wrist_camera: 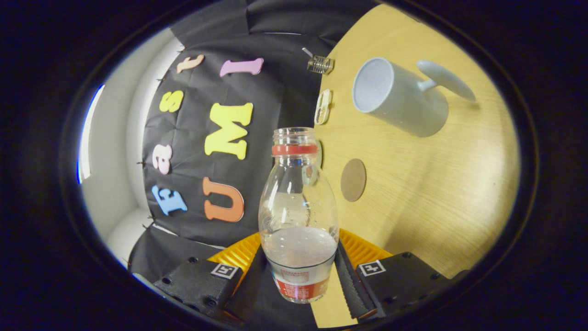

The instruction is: Take the bottle from table, then pour the juice into the cup, finally place the bottle on the coaster

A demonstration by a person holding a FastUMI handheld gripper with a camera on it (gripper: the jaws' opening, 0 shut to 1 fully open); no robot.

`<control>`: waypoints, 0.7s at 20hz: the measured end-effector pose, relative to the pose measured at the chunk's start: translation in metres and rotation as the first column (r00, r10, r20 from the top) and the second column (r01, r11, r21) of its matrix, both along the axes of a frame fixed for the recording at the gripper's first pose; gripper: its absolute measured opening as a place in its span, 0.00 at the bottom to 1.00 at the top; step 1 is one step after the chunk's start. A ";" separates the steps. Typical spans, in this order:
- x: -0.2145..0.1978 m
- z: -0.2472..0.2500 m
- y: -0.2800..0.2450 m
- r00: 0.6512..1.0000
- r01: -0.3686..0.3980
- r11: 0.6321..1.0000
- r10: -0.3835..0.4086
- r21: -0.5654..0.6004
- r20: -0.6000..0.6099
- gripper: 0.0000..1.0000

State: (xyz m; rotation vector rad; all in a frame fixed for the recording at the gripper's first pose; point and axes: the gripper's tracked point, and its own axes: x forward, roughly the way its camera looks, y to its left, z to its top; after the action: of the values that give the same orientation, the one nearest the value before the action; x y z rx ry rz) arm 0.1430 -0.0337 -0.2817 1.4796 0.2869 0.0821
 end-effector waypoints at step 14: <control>0.015 0.032 -0.031 0.999 0.032 0.967 -0.033 0.254 0.001 0.80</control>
State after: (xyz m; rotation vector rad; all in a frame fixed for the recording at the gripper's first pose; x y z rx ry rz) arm 0.1585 -0.0645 -0.2492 1.7384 0.2541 0.0994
